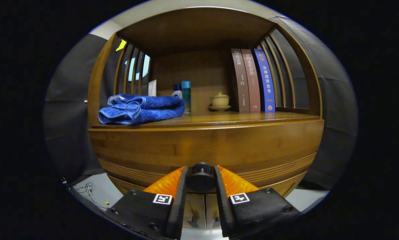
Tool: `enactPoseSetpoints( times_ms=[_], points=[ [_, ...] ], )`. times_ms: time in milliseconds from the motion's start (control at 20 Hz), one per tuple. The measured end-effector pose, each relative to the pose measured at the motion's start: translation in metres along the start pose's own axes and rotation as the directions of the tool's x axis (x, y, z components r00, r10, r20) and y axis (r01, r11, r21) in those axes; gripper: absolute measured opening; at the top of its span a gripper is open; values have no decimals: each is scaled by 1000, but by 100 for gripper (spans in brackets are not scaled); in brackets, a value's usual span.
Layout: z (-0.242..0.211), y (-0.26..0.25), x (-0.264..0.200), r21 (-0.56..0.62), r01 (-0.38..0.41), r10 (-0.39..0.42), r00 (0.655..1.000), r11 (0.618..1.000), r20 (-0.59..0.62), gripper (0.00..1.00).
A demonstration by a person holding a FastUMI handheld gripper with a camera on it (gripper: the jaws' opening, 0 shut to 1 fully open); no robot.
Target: Pull open the drawer, take out the items inside it, and place them on the countertop above the cabinet.
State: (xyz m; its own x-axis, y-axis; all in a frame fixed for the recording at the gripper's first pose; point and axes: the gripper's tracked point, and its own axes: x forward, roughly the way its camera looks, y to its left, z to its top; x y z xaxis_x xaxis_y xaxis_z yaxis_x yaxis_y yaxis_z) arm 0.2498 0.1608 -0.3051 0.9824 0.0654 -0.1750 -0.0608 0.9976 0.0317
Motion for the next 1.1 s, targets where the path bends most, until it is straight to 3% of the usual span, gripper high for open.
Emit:
enactPoseSetpoints(
  times_ms=[100, 300, 1100],
  points=[
    [0, -1, 4, 15, -6, 6, 1000, 1000, 1, 48],
    [0, -1, -2, 33, -6, 6, 1000, 999, -15, 32],
    [-12, 0, -123, 32, -44, 45, 998, 999, -35, 32]
  ],
)
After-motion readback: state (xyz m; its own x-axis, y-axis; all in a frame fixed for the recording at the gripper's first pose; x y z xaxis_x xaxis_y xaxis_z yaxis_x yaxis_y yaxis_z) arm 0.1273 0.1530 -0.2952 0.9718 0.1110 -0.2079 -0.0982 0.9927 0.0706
